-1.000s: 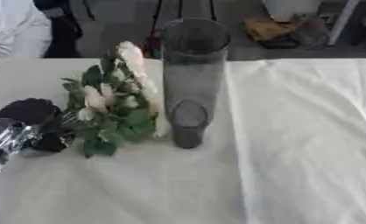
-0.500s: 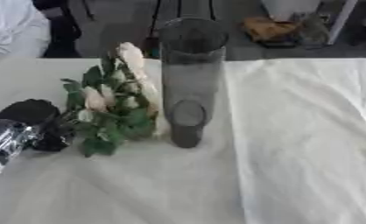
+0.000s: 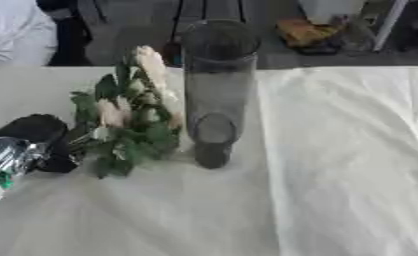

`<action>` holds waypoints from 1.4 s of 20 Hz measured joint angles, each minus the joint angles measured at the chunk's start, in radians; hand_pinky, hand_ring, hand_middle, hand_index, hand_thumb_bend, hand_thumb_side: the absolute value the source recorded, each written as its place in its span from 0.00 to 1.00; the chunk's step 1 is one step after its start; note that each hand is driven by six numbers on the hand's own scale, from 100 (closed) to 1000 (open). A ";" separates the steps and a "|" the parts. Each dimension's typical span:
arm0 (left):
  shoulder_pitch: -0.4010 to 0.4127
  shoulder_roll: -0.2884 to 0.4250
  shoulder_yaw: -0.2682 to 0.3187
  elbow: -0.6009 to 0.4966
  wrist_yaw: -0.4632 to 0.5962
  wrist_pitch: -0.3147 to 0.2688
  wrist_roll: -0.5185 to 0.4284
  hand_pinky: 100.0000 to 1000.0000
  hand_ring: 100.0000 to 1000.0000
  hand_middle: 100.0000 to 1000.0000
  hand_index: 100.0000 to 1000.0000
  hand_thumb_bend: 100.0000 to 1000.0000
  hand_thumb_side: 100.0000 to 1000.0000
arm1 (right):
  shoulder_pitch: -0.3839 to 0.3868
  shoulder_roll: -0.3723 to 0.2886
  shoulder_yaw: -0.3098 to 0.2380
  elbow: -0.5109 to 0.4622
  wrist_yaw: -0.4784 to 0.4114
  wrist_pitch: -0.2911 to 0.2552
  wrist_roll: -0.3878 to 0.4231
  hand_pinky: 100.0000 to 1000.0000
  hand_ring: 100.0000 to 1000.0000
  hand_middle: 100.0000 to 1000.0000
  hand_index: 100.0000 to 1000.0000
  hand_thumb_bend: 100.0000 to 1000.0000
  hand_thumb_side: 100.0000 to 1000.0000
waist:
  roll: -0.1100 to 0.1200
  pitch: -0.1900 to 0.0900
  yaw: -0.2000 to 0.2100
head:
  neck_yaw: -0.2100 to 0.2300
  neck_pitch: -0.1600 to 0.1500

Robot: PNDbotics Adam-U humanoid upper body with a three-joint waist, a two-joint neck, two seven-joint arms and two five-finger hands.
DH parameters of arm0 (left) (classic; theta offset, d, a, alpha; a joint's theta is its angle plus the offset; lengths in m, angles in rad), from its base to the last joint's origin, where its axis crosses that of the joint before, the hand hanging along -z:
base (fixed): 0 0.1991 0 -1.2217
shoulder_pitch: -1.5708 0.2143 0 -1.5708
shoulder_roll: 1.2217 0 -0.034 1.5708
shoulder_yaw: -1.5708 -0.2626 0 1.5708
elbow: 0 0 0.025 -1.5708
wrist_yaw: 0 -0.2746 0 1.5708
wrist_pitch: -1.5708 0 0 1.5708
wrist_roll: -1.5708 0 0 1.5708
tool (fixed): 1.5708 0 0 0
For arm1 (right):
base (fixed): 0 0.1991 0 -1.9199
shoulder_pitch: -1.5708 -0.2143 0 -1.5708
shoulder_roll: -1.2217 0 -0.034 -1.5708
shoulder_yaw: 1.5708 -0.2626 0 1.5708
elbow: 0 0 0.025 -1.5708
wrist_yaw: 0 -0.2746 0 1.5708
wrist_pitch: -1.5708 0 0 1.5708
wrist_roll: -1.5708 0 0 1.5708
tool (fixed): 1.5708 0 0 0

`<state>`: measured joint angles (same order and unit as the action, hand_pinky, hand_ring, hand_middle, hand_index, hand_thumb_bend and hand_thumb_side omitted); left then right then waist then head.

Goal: Arrange flowers into the vase.

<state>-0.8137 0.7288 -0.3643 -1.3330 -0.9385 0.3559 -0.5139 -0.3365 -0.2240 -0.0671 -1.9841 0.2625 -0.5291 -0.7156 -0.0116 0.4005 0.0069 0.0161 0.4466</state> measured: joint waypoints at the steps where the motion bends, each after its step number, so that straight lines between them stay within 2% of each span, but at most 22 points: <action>1: 0.001 0.000 0.000 0.000 0.007 0.000 -0.001 0.00 0.00 0.00 0.04 0.00 0.44 | 0.000 0.000 0.000 0.000 0.000 0.000 0.000 0.69 0.74 0.54 0.82 0.00 0.98 | 0.000 0.000 0.000 | 0.000 0.000; 3: 0.002 0.000 0.000 -0.001 0.019 -0.003 -0.004 0.00 0.00 0.00 0.02 0.00 0.43 | 0.002 0.000 0.000 0.000 0.000 0.001 -0.001 0.69 0.74 0.54 0.82 0.00 0.98 | 0.000 0.000 0.000 | 0.000 0.000; 7: 0.003 0.000 0.000 -0.009 0.032 -0.010 -0.002 0.00 0.00 0.00 0.00 0.13 0.46 | 0.003 0.000 0.000 0.000 0.000 0.003 -0.001 0.70 0.74 0.54 0.82 0.00 0.98 | -0.001 0.000 0.001 | 0.000 0.000; 9: 0.003 0.000 0.000 -0.013 0.032 -0.015 0.003 0.00 0.00 0.00 0.00 0.15 0.44 | 0.003 0.000 0.000 0.000 -0.001 0.006 -0.002 0.70 0.74 0.54 0.82 0.00 0.98 | -0.001 0.000 0.003 | -0.001 0.000; 16: 0.004 0.001 0.006 -0.034 0.031 -0.029 0.042 0.00 0.00 0.00 0.00 0.09 0.38 | 0.003 0.000 0.000 0.000 -0.003 0.007 -0.003 0.70 0.74 0.54 0.82 0.00 0.98 | -0.003 0.000 0.008 | -0.001 0.000; 18: 0.004 0.001 0.012 -0.047 0.038 -0.024 0.057 0.00 0.00 0.00 0.00 0.05 0.39 | 0.003 0.000 0.000 0.000 -0.004 0.008 -0.004 0.70 0.74 0.54 0.82 0.00 0.98 | -0.003 0.000 0.009 | -0.002 0.000; 22: 0.005 0.001 0.025 -0.072 0.070 -0.010 0.087 0.00 0.00 0.00 0.00 0.00 0.35 | 0.003 0.000 0.000 0.000 -0.006 0.010 -0.006 0.70 0.74 0.54 0.82 0.00 0.98 | -0.004 -0.001 0.012 | -0.004 0.000; 25: 0.007 0.001 0.031 -0.083 0.094 0.004 0.104 0.00 0.00 0.00 0.00 0.00 0.33 | 0.003 0.000 0.000 0.000 -0.007 0.011 -0.006 0.70 0.74 0.54 0.82 0.00 0.98 | -0.006 -0.002 0.012 | -0.005 0.000; 28: 0.012 0.002 0.034 -0.093 0.110 0.014 0.117 0.00 0.00 0.00 0.00 0.00 0.28 | 0.003 0.000 0.000 0.000 -0.008 0.011 -0.006 0.70 0.74 0.54 0.82 0.00 0.98 | -0.009 -0.002 0.013 | -0.006 0.000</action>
<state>-0.8019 0.7308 -0.3303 -1.4261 -0.8290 0.3697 -0.3972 -0.3333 -0.2239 -0.0671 -1.9841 0.2549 -0.5185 -0.7216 -0.0209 0.3981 0.0202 0.0105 0.4467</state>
